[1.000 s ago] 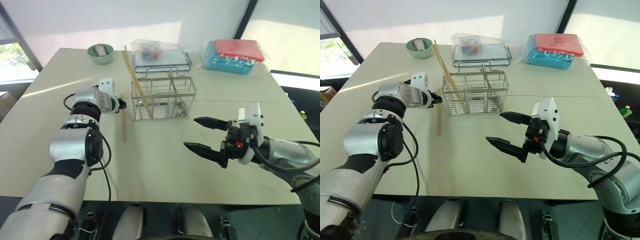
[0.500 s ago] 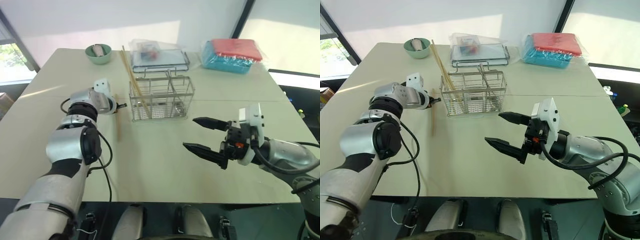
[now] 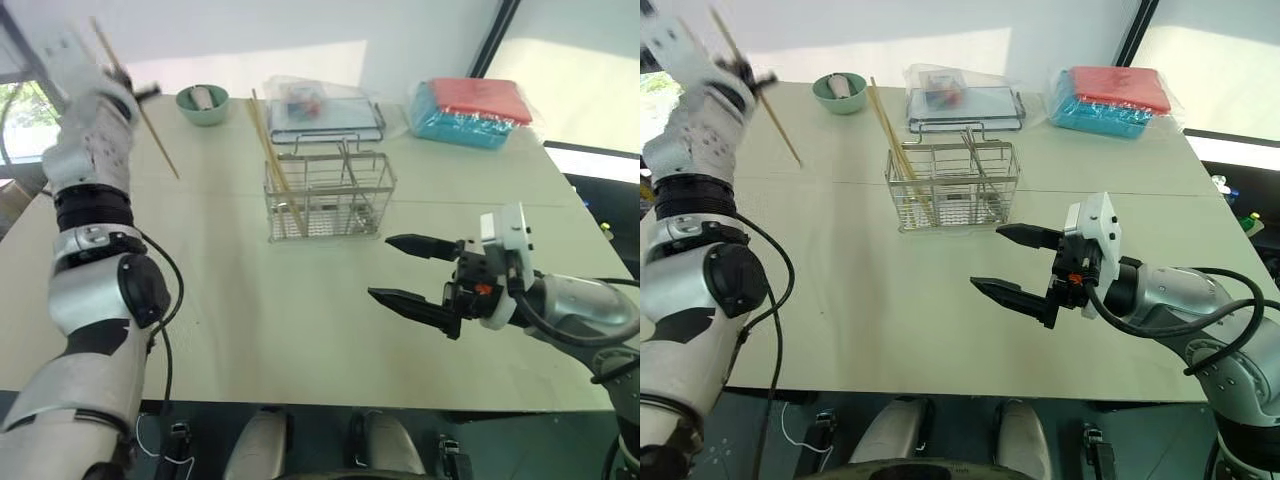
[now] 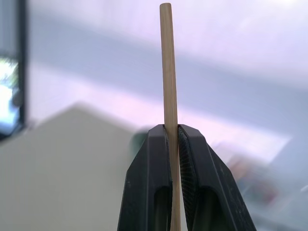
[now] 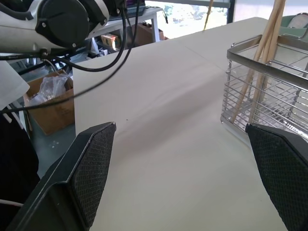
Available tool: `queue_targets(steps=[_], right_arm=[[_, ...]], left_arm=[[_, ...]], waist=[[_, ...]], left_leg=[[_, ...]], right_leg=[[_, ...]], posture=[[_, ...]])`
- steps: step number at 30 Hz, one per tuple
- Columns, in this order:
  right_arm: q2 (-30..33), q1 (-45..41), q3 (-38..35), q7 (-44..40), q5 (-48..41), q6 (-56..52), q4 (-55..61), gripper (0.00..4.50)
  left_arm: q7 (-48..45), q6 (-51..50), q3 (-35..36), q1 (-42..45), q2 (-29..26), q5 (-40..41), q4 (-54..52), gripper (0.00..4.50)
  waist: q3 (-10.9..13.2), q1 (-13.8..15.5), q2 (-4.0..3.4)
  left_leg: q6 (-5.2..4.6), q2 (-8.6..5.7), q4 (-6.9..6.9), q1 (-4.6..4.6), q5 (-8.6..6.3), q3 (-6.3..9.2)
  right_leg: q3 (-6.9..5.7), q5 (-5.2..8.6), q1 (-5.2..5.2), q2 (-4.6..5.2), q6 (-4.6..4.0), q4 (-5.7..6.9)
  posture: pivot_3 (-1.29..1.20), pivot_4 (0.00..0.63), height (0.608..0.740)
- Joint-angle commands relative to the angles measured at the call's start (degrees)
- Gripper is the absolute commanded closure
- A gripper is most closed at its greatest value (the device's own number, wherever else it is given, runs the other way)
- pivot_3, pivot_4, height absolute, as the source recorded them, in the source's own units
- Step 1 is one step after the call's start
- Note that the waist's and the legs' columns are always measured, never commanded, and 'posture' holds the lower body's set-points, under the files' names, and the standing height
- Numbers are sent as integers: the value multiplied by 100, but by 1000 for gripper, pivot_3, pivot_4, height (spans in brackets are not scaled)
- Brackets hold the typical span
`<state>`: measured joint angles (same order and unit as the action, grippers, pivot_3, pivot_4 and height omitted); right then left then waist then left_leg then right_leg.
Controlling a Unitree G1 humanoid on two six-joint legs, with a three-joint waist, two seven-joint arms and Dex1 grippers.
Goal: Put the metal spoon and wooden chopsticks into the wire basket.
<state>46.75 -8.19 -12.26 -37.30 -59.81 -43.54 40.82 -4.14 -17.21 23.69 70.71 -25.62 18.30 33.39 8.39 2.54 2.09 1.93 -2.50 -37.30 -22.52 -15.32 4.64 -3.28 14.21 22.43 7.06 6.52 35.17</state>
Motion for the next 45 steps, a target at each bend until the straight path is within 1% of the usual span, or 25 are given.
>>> queue_targets(steps=[1, 4, 8, 12, 20, 25, 29, 31, 32, 33, 34, 35, 37, 38, 39, 45], right_arm=[[66, 10, -178, 92, -132, -5, 139, 0], [51, 54, -201, 201, -192, -21, 184, 0], [50, 137, -224, 307, -224, -10, 252, 0], [66, 164, -270, 397, -296, -1, 292, 0], [104, 358, -422, 482, -364, 45, 415, 0], [61, 326, -340, 558, -327, 63, 410, 0], [67, 309, -335, 556, -332, 68, 389, 0], [69, 289, -329, 555, -335, 65, 376, 0], [73, 280, -332, 547, -337, 65, 365, 0], [77, 273, -335, 536, -340, 65, 354, 0], [73, 262, -326, 530, -334, 67, 344, 0], [69, 254, -317, 524, -328, 69, 336, 0], [58, 225, -285, 508, -298, 76, 309, 0], [53, 207, -267, 498, -280, 80, 289, 0], [45, 186, -246, 488, -258, 86, 266, 0], [27, 70, -152, 416, -142, 123, 130, 0]], left_arm=[[-444, -85, -198, 169, 192, 489, -1268, 4446], [-703, -425, -441, -3, 341, 717, -1958, 4446], [-995, -551, -980, -492, 604, 650, -2561, 4446], [-1016, -440, -1273, -938, 874, 467, -2700, 4446], [-986, -446, -1606, -1732, 1329, 307, -2897, 4446], [-1068, -377, -1839, -2179, 1484, 151, -3011, 4446], [-1045, -340, -1868, -2415, 1576, 79, -2964, 4446], [-1047, -330, -1849, -2457, 1597, 66, -2942, 3664], [-1058, -325, -1843, -2462, 1604, 66, -2947, 3383], [-1063, -334, -1835, -2457, 1604, 71, -2965, 2929], [-1068, -339, -1825, -2450, 1599, 75, -2977, 2292], [-1069, -349, -1812, -2442, 1593, 84, -2994, 1772], [-1073, -393, -1764, -2417, 1570, 129, -3026, 874], [-1081, -417, -1732, -2407, 1561, 167, -3041, 243], [-1082, -446, -1696, -2392, 1539, 199, -3058, 94], [-969, -682, -1392, -2066, 1305, 378, -3116, 94]], waist=[[-4, -23, -8], [-4, -43, -21], [-6, -38, -33], [-5, -34, -32], [-5, -29, -31], [-5, -26, -31], [-5, -25, -31], [-5, -25, -31], [-5, -25, -31], [-5, -25, -31], [-5, -25, -31], [-5, -24, -31], [-5, -25, -31], [-5, -25, -31], [-5, -25, -31], [-4, -27, -31]], left_leg=[[0, -2, 0, 2, 0, -2], [-29, -2, 2, 11, -15, -6], [-31, 13, 3, 20, -15, -5], [-34, 14, -6, 17, -14, -3], [-47, 11, -6, 10, -21, -4], [-47, 10, -8, 12, -22, -3], [-48, 11, -8, 11, -22, -2], [-48, 11, -7, 11, -22, -2], [-48, 11, -7, 11, -22, -2], [-49, 11, -7, 11, -22, -2], [-49, 11, -8, 11, -22, -2], [-49, 11, -8, 11, -22, -2], [-49, 11, -7, 11, -22, -2], [-49, 10, -8, 11, -23, -2], [-49, 11, -8, 11, -23, -2], [-49, 11, -7, 11, -23, -1]], right_leg=[[0, 0, -1, 4, 0, 0], [1, 1, -3, -3, 1, 3], [2, 0, -7, -22, 0, 10], [2, 1, -10, -25, -1, 10], [2, 1, -9, -24, -3, 2], [3, 1, -11, -24, -3, 3], [3, 1, -10, -24, -3, 2], [3, 2, -10, -24, -4, 2], [2, 2, -10, -25, -4, 2], [2, 2, -10, -24, -4, 2], [2, 2, -10, -25, -4, 2], [2, 2, -10, -24, -4, 2], [2, 2, -11, -25, -4, 2], [2, 2, -10, -24, -4, 2], [2, 2, -10, -24, -4, 2], [2, 2, -9, -26, -4, 2]], posture=[[0, 150, 667], [0, 150, 667], [0, 150, 667], [0, 150, 667], [0, 150, 667], [0, 150, 667], [0, 150, 667], [0, 150, 667], [0, 150, 667], [0, 150, 667], [0, 150, 667], [0, 150, 667], [0, 150, 667], [0, 150, 667], [0, 150, 667], [0, 150, 667]])
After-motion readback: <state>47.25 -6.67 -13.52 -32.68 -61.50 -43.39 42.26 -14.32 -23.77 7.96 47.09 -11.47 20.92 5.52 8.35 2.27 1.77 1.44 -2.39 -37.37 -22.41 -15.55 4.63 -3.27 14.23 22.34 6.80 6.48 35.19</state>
